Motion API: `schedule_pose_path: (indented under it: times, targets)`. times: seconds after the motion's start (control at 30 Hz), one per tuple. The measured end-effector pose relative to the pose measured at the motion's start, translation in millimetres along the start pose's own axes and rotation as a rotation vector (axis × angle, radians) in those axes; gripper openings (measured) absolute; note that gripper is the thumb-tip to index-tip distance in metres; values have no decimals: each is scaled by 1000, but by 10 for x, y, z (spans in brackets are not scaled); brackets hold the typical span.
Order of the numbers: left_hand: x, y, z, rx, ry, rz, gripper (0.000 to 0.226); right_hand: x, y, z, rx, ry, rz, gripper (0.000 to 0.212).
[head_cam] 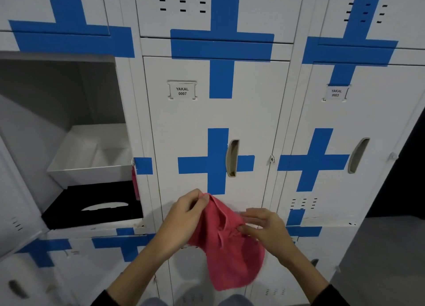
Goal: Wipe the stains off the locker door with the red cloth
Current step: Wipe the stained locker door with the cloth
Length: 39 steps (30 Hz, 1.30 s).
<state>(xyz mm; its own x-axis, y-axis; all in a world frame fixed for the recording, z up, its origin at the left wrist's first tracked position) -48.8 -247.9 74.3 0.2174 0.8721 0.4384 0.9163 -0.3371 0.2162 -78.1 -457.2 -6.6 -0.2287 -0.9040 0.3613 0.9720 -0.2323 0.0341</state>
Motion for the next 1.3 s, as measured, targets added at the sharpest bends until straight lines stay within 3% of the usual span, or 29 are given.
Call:
schedule_pose_path:
  times: [0.17, 0.3, 0.5, 0.67, 0.97, 1.07, 1.3]
  targets:
    - [-118, 159, -85, -15, 37, 50, 35, -16, -90, 119, -84, 471, -65, 48]
    - [-170, 214, -62, -21, 101, 47, 32, -225, -144, 275, -84, 747, 74, 41]
    - [-139, 280, -4, 4, 31, 46, 30, -249, -122, 367, 25, 440, 58, 44]
    - [-23, 342, 17, 45, -31, 20, 34, -188, -73, 341, 93, 144, 43, 25]
    - [233, 459, 105, 89, -95, -49, 36, 224, 46, 457, 148, -8, 107, 9]
    - [264, 468, 212, 93, -89, -68, 37, 310, 43, 563, 138, 33, 157, 8]
    - [281, 458, 340, 82, -155, -28, 37, 284, 30, 667, -24, 403, 184, 20]
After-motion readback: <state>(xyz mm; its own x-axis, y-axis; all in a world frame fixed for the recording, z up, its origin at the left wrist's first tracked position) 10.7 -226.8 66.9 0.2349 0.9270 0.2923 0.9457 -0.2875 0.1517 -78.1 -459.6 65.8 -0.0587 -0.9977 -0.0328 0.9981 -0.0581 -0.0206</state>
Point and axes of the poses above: each hand's wrist, its own y-axis towards the middle knuckle, its own x-axis out of the back of the hand, z = x × y, the point moved 7 cm from there along y, towards the middle knuckle, and after that the axes turned 3 degrees about y, right-handed, at the moved point
